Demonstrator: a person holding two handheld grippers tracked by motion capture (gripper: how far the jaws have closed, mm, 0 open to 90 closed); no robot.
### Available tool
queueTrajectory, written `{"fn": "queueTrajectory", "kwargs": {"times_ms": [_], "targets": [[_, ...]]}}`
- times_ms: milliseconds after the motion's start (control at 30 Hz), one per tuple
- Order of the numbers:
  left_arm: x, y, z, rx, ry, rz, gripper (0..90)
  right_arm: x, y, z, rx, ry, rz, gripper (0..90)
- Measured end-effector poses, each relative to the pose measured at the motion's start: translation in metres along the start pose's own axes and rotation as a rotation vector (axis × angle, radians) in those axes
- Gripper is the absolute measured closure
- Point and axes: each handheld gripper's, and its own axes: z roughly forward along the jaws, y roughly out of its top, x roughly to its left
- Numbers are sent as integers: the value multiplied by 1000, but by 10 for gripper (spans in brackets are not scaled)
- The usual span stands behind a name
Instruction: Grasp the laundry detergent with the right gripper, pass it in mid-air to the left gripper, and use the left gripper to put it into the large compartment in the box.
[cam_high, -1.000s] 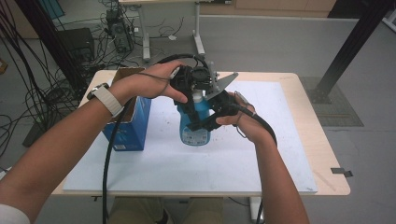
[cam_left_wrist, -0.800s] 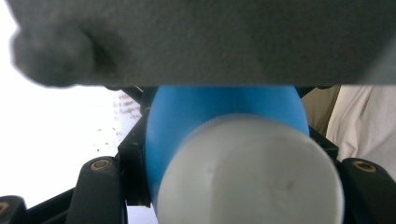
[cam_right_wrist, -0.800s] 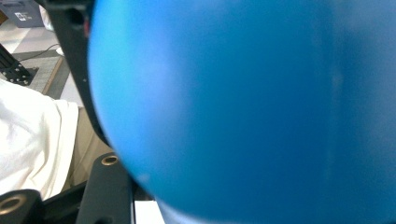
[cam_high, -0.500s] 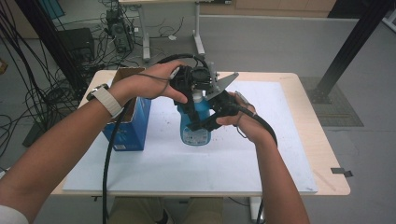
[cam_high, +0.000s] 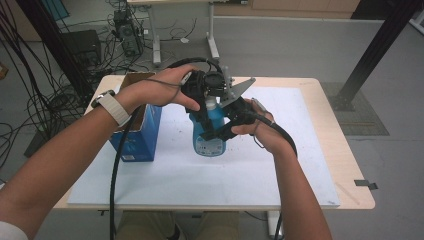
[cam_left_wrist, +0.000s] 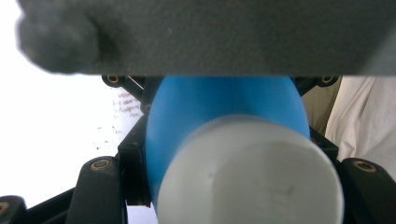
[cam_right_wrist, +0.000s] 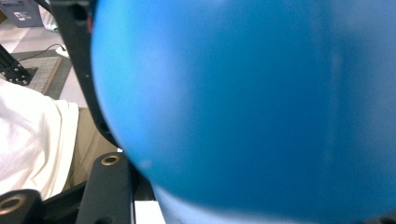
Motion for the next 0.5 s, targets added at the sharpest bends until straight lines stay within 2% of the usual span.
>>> {"fn": "queueTrajectory", "kwargs": {"times_ms": [500], "targets": [[0, -1, 0, -2, 0, -3, 373, 0, 0, 0, 2, -2, -1, 432]]}}
